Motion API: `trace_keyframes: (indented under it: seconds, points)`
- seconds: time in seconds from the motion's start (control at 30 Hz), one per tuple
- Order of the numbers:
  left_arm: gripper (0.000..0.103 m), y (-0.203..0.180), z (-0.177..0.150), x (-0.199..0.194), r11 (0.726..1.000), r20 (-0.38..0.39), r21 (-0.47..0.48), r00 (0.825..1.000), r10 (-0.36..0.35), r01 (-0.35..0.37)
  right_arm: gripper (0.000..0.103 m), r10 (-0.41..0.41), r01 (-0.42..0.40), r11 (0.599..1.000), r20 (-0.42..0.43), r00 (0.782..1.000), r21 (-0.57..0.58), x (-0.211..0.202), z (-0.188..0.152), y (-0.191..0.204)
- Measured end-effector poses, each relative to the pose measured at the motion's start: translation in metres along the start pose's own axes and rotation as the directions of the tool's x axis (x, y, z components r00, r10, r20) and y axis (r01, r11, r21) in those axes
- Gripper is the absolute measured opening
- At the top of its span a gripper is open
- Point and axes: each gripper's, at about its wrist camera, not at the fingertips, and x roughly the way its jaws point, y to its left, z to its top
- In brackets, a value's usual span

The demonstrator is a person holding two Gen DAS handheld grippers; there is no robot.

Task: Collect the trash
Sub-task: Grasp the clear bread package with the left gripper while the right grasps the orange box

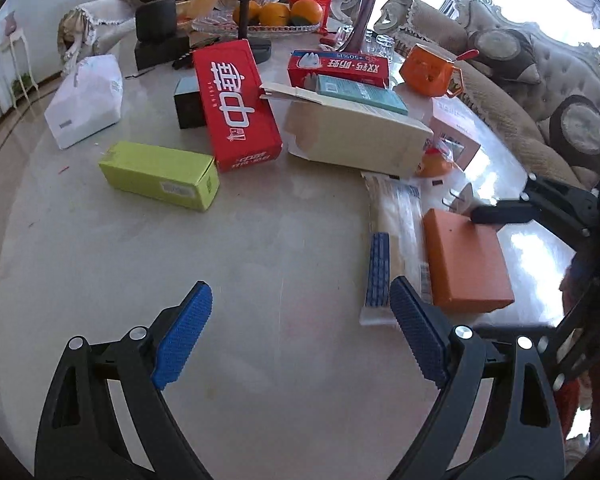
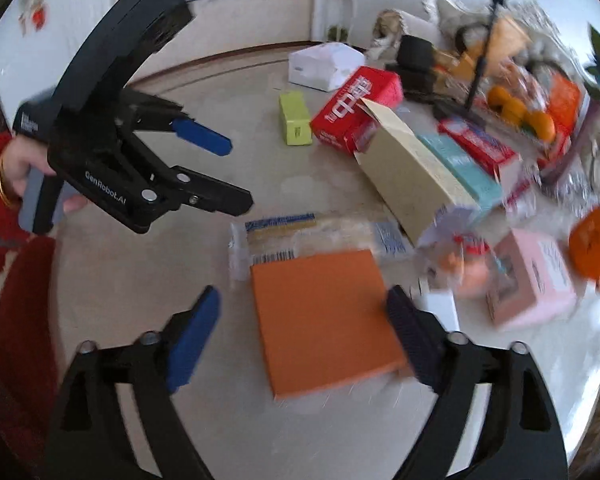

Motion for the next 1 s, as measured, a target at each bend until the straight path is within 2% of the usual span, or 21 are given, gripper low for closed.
trace_keyframes:
  seconds: [0.13, 0.23, 0.3, 0.4, 0.57, 0.73, 0.83, 0.87, 1.0]
  points:
    - [0.088, -0.005, 0.008, 0.009, 1.0, -0.012, 0.009, 1.0, -0.029, 0.029, 0.085, -0.026, 0.024, 0.997, -0.034, 0.999, -0.068, 0.014, 0.006, -0.001]
    - [0.088, -0.014, 0.014, 0.016, 0.999, -0.019, 0.025, 0.999, -0.033, 0.033, 0.085, 0.003, -0.007, 0.997, -0.05, 0.999, -0.07, 0.015, 0.007, -0.001]
    - [0.088, -0.021, 0.017, 0.021, 0.999, -0.026, 0.042, 0.999, -0.032, 0.033, 0.084, 0.06, -0.063, 0.997, -0.072, 0.996, -0.037, 0.012, 0.005, -0.003]
    - [0.088, -0.03, 0.02, 0.027, 0.997, -0.033, 0.072, 0.999, -0.022, 0.025, 0.073, 0.09, -0.094, 0.995, -0.135, 0.987, -0.019, 0.012, -0.006, -0.006]
    - [0.088, -0.043, 0.022, 0.035, 0.995, -0.046, 0.088, 0.998, -0.035, 0.039, 0.071, 0.103, -0.1, 0.994, -0.109, 0.989, 0.034, -0.005, -0.031, -0.009]
    - [0.088, -0.057, 0.029, 0.046, 0.991, -0.049, 0.135, 0.999, 0.014, -0.007, 0.07, 0.124, -0.117, 0.984, -0.043, 0.991, 0.133, -0.019, -0.048, -0.017]
    - [0.088, -0.068, 0.035, 0.059, 0.976, -0.073, 0.209, 0.994, 0.084, -0.067, 0.07, 0.141, -0.135, 0.982, -0.043, 0.989, 0.132, -0.023, -0.05, -0.009]
    - [0.088, -0.072, 0.037, 0.059, 0.972, -0.062, 0.226, 0.995, 0.083, -0.067, 0.07, 0.141, -0.135, 0.983, -0.041, 0.989, 0.126, -0.024, -0.051, -0.006]
    - [0.088, -0.077, 0.04, 0.062, 0.967, -0.053, 0.246, 0.995, 0.084, -0.069, 0.072, 0.073, -0.072, 0.993, -0.013, 0.997, 0.096, -0.02, -0.043, 0.0]
